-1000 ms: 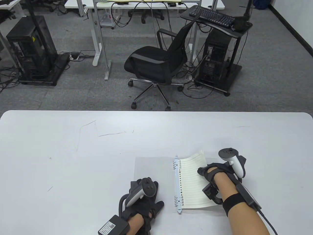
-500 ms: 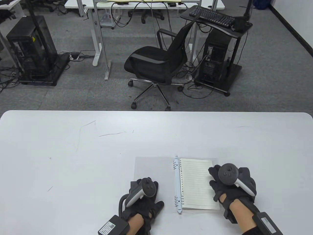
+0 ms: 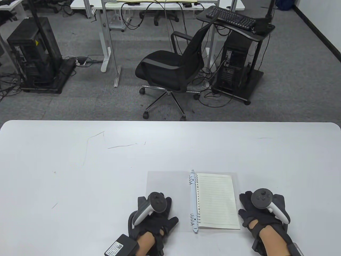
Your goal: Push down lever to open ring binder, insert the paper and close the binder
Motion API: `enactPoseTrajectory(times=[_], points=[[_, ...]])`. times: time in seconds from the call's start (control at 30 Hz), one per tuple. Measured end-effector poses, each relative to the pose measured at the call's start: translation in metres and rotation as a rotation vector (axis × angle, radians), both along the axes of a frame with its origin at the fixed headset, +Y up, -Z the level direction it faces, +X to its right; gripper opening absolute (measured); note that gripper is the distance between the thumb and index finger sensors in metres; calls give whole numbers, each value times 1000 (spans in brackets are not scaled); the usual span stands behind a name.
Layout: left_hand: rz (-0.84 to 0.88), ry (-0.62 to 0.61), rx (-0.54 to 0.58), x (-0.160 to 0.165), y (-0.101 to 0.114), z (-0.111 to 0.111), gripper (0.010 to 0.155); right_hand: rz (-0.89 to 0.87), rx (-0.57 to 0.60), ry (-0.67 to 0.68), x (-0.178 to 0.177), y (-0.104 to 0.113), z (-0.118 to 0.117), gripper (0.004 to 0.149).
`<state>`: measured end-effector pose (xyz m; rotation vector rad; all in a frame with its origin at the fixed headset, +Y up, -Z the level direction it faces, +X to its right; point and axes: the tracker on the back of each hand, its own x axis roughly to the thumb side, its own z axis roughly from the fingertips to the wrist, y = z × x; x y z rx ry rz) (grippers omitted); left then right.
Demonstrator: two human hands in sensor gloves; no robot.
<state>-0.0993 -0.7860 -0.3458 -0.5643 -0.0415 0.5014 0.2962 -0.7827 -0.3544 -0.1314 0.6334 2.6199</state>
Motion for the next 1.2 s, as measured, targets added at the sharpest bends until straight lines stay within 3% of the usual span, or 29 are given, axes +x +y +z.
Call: enactPoseTrajectory(times=[0.13,0.23,0.43,0.6,0.73,0.83,0.97,1.1,1.2], points=[[92,182,88,-34,14,-8,81,-2,-16,9,1,1,-1,68],[74,310,121,-57,12,-15,89,-16,-24,11,1,0,-1,68],[69,344,23,-70,-9,-22,97,-18,-30,15,1,1,-1,69],[118,378,12,-73,-10,-25,86,-22,-33,15,1,1,-2,68],[76,391,16,-75,-7,-23,60,-25,-34,13,1,2,-2,68],[151,406,47,-79,12,-21,44,-39,-36,7,2,2,-2,67],[391,397,82,-69,59,-19,41,-67,-51,-6,3,3,-3,67],[448,269,101,-23,101,-23,41,-99,-60,-12,5,3,-3,66],[491,219,105,18,114,-27,41,-109,-66,-8,5,4,-3,66]])
